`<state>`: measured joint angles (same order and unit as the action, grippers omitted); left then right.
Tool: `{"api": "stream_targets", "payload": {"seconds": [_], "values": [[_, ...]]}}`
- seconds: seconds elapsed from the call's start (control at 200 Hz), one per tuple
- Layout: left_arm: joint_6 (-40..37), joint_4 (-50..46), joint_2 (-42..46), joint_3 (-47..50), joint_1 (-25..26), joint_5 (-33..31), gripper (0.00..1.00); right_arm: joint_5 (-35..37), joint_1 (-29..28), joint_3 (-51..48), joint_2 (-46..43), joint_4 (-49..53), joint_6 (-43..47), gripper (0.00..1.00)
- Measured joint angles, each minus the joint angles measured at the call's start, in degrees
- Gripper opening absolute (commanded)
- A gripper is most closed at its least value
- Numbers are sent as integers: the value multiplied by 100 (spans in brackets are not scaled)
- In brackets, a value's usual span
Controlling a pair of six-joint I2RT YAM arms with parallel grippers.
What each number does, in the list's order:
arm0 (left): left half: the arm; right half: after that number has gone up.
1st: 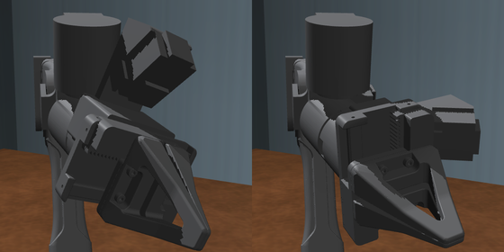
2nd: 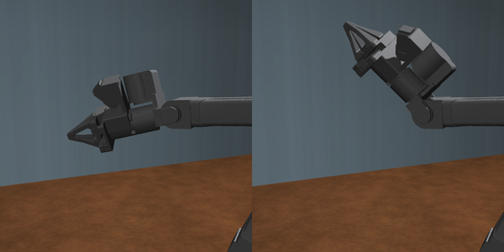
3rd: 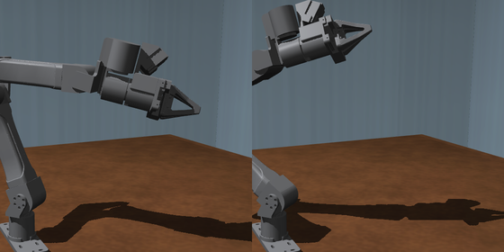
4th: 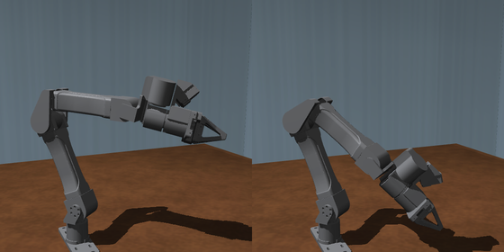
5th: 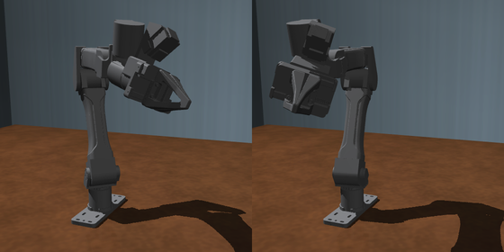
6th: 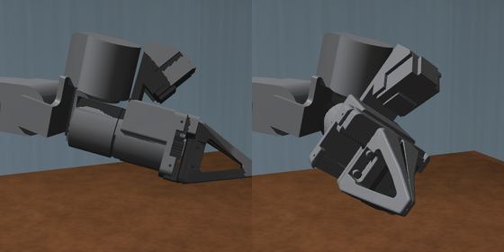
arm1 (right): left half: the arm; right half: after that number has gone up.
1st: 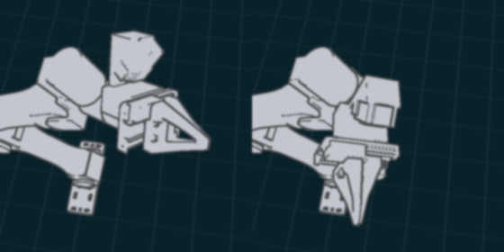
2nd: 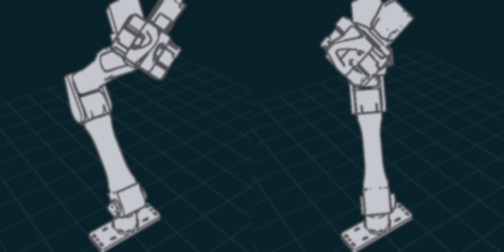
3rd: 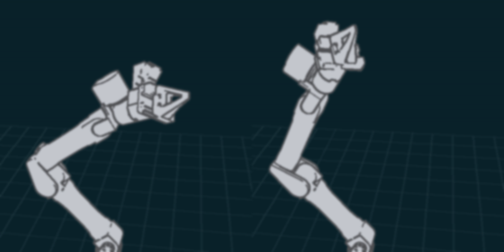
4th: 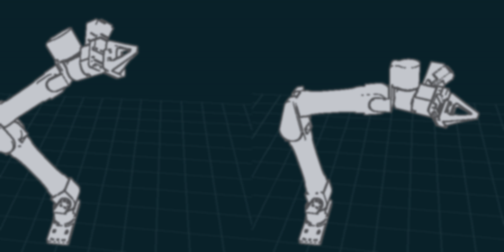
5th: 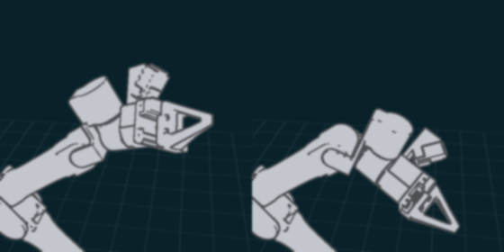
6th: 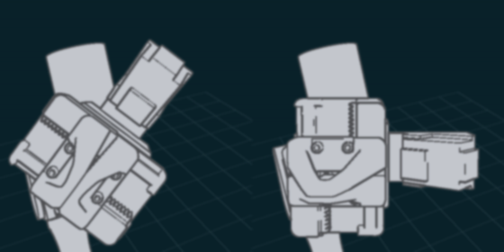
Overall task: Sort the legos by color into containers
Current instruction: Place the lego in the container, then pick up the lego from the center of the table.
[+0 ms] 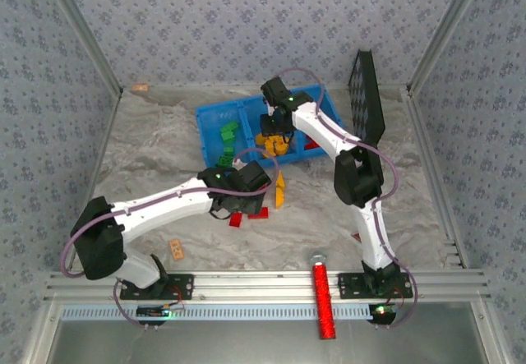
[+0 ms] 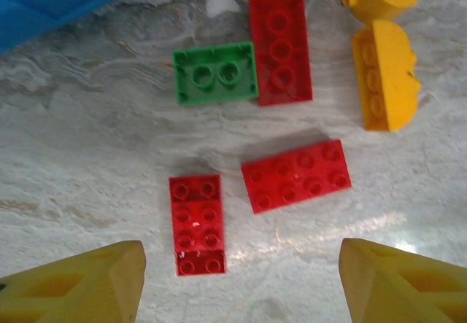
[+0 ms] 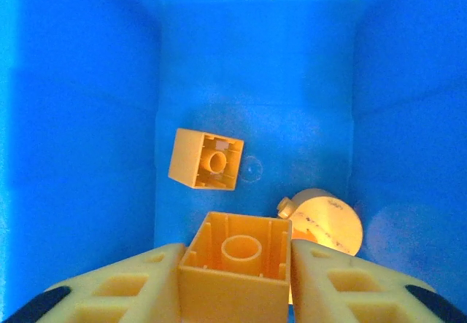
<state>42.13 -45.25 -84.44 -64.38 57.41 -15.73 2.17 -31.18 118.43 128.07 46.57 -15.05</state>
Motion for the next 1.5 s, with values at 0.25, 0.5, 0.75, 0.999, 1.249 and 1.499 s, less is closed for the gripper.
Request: {"api": "stream_targets", "payload": {"seconds": [0.25,0.5,0.75,0.999,1.249,1.499], "values": [[-37,68,-271,-39,-586,-238,71,4,9,-7,-11,-7,15,53],[-262,328,-955,-162,-951,-166,71,2,9,-514,-455,-68,59,58],[-409,647,-1464,-422,-1121,48,71,4,9,-1746,-1856,-267,96,61],[-439,820,-1818,-487,-1233,310,71,28,44,-3095,-3001,-442,7,62],[-455,946,-1996,-490,-1241,507,71,44,155,-3812,-3248,-483,-103,62],[-391,1145,-2090,-490,-1309,739,71,46,160,-4046,-3449,-542,-208,63]]}}
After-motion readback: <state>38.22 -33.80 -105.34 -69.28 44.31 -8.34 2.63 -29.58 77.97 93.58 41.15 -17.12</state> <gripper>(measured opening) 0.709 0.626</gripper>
